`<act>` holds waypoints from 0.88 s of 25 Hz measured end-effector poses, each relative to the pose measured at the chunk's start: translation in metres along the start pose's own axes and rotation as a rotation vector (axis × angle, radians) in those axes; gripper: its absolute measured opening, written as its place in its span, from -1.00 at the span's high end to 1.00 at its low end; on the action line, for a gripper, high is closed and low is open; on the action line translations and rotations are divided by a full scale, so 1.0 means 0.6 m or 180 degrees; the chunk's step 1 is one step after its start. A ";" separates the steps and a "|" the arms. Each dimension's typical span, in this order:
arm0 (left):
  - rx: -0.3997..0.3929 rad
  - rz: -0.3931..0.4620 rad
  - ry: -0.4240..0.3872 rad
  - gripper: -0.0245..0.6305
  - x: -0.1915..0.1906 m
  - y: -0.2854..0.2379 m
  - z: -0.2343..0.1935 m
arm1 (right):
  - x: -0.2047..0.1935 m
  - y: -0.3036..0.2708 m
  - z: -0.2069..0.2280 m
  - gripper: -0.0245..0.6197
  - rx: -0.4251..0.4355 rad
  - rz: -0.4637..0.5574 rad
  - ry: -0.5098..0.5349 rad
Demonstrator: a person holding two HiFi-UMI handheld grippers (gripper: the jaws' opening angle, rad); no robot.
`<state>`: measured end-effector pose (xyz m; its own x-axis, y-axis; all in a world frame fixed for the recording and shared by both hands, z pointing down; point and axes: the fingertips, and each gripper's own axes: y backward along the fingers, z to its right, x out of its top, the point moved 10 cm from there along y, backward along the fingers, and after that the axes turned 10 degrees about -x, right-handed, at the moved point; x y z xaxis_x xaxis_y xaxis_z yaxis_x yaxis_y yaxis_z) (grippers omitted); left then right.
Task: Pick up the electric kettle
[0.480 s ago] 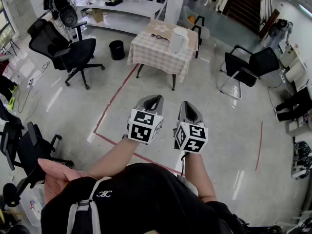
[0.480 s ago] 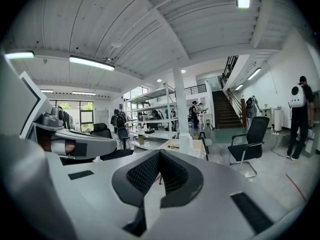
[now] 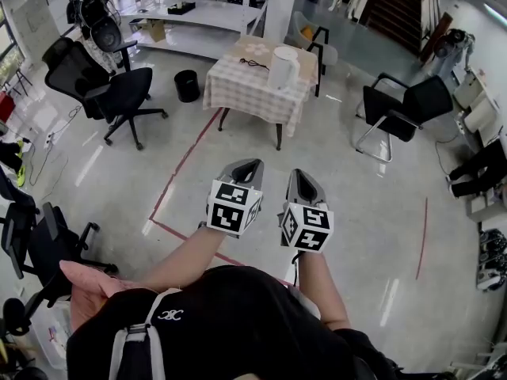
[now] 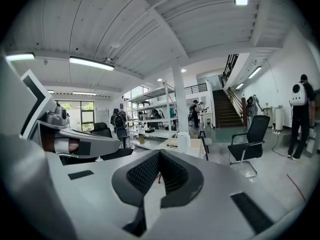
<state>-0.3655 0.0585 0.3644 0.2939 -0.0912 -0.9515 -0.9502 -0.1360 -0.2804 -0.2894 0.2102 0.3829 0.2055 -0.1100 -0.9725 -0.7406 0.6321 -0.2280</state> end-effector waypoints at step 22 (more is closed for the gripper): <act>0.0129 -0.0148 0.0128 0.93 -0.020 -0.175 -0.011 | -0.029 -0.125 0.121 0.93 0.0237 -0.0161 0.0157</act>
<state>-0.2687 0.0671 0.4061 0.3411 -0.1253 -0.9316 -0.9385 -0.1010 -0.3300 -0.1911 0.2204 0.4202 0.2084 -0.1798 -0.9614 -0.6800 0.6798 -0.2745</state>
